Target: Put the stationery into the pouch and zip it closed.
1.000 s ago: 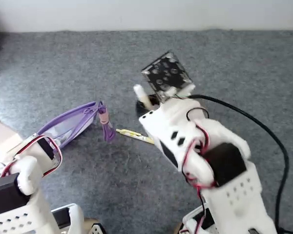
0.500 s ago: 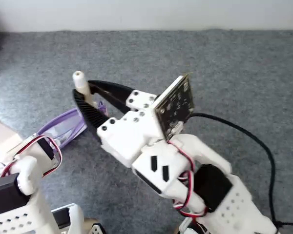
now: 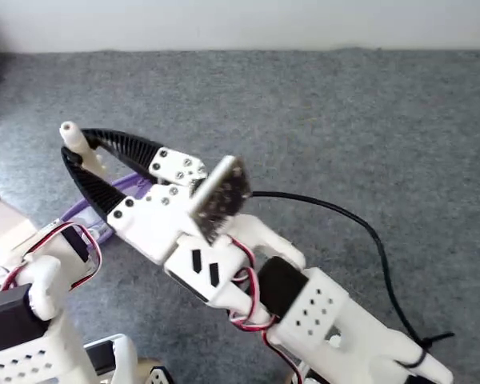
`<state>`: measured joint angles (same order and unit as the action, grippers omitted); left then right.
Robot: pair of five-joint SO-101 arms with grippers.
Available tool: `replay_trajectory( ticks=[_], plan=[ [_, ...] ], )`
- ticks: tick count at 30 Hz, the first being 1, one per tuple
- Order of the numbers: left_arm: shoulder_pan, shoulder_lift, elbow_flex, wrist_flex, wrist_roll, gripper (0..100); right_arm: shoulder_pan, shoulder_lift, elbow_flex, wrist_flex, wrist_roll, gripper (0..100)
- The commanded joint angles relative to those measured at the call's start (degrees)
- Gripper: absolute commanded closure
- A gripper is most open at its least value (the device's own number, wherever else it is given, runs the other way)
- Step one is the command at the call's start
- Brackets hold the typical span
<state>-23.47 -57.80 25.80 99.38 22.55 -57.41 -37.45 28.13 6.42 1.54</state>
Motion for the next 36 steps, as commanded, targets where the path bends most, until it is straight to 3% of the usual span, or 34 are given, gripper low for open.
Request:
replay_trajectory(
  ticks=[1, 6, 14, 17, 26, 30, 32, 36],
  plan=[
    [0.0, 0.1, -3.1, 0.9, 0.5, 99, 2.5, 0.2, 3.3, -1.4, 1.0, 99.1],
    [0.0, 0.1, -3.1, 0.9, 0.5, 99, 4.7, -1.7, 10.4, 2.2, 10.4, 98.4],
    [0.0, 0.2, -3.1, 0.9, 0.5, 99, 5.0, -10.1, 10.3, 15.3, 8.1, 74.9],
    [0.0, 0.2, -3.1, 0.9, 0.5, 99, 6.0, -14.1, 10.3, 18.4, 7.9, 77.5],
    [0.0, 0.2, -3.1, 0.9, 0.5, 99, 18.1, -18.2, 10.3, 25.7, 7.7, 84.8],
    [0.0, 0.2, -3.1, 0.9, 0.5, 99, 22.8, -17.5, 10.5, 26.6, 1.2, 92.0],
    [0.0, 0.2, -3.1, 0.9, 0.5, 99, 23.3, -17.8, 10.3, 26.6, -1.6, 99.0],
    [0.0, 0.4, -3.1, 0.9, 0.5, 99, 19.2, -18.2, 9.1, 26.8, -4.2, 97.6]
  ],
)
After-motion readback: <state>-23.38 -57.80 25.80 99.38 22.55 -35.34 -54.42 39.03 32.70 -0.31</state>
